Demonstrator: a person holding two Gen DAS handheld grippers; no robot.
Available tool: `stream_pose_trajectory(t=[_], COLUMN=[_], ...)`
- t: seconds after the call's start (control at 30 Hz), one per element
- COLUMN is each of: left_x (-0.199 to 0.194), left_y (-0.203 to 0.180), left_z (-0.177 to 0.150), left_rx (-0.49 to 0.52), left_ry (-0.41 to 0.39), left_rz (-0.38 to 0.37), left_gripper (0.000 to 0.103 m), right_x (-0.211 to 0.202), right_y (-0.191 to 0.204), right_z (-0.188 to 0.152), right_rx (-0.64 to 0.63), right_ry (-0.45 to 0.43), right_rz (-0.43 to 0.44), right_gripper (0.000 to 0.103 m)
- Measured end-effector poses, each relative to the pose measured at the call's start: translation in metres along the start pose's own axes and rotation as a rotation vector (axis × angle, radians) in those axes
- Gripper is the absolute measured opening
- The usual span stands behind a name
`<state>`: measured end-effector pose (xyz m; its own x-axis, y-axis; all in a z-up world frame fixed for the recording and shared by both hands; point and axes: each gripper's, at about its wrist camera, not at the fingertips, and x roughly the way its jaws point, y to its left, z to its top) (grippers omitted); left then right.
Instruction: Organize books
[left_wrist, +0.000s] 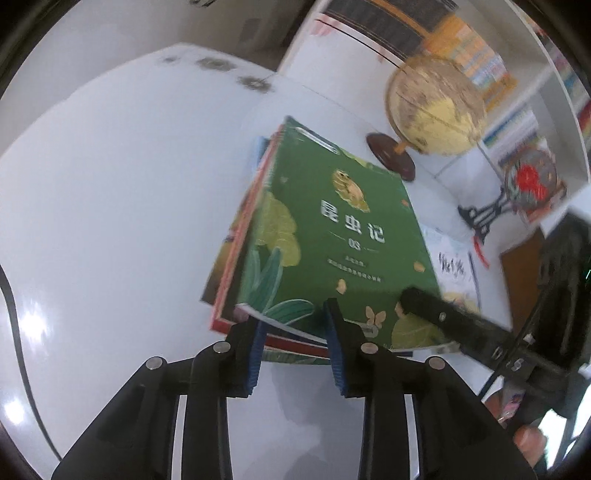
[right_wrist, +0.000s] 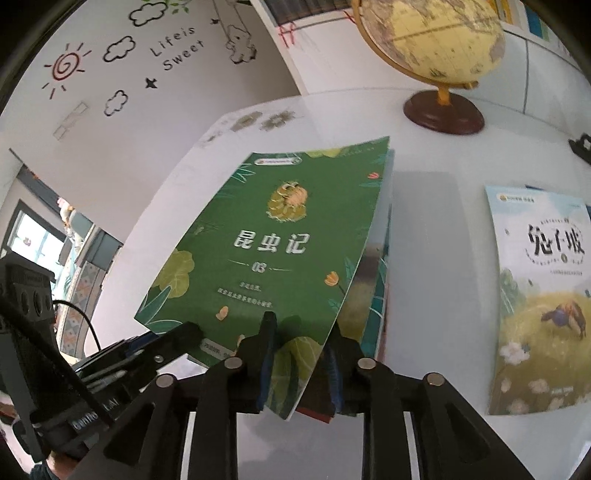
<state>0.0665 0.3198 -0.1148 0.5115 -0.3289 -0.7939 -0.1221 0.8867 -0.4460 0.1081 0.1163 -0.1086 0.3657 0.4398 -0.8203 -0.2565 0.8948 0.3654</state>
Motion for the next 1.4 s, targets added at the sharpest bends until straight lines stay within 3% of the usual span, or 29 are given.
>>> stream_pose_trajectory(t=[0.17, 0.37, 0.6, 0.63, 0.67, 0.73, 0.8, 0.87, 1.0, 1.2, 1.4], left_x=[-0.014, -0.026, -0.039, -0.039, -0.040, -0.040, -0.043, -0.045, -0.041, -0.018, 0.017], left_y=[0.017, 0.021, -0.002, -0.006, -0.012, -0.024, -0.035, -0.048, -0.083, -0.142, -0.190], left_z=[0.003, 0.003, -0.001, -0.001, -0.001, -0.001, -0.001, -0.002, -0.007, -0.027, -0.046], left_rx=[-0.054, -0.059, -0.038, -0.029, -0.017, -0.003, 0.005, 0.023, 0.097, 0.236, 0.314], left_ry=[-0.026, -0.049, -0.023, -0.017, -0.007, 0.006, -0.006, -0.020, 0.003, 0.065, 0.121], left_rz=[0.065, 0.090, 0.022, 0.012, -0.001, -0.028, -0.053, -0.062, -0.102, -0.120, -0.102], left_gripper=[0.027, 0.027, 0.028, 0.032, 0.034, 0.054, 0.068, 0.069, 0.069, 0.069, 0.069], right_x=[-0.005, -0.024, -0.055, -0.058, -0.065, -0.074, -0.085, -0.095, -0.113, -0.138, -0.164], right_y=[-0.005, -0.010, -0.004, -0.003, -0.003, -0.002, -0.005, -0.012, -0.034, -0.089, -0.146], right_z=[-0.004, -0.015, -0.025, -0.026, -0.028, -0.031, -0.035, -0.040, -0.052, -0.071, -0.076], right_rx=[0.003, 0.028, 0.026, 0.025, 0.020, 0.013, 0.016, 0.030, 0.077, 0.165, 0.221], right_ry=[0.016, -0.012, -0.038, -0.041, -0.049, -0.058, -0.068, -0.078, -0.095, -0.105, -0.118], right_rz=[-0.055, -0.055, -0.047, -0.047, -0.049, -0.062, -0.077, -0.099, -0.136, -0.182, -0.221], right_gripper=[0.027, 0.027, 0.027, 0.027, 0.027, 0.027, 0.028, 0.029, 0.047, 0.047, 0.047])
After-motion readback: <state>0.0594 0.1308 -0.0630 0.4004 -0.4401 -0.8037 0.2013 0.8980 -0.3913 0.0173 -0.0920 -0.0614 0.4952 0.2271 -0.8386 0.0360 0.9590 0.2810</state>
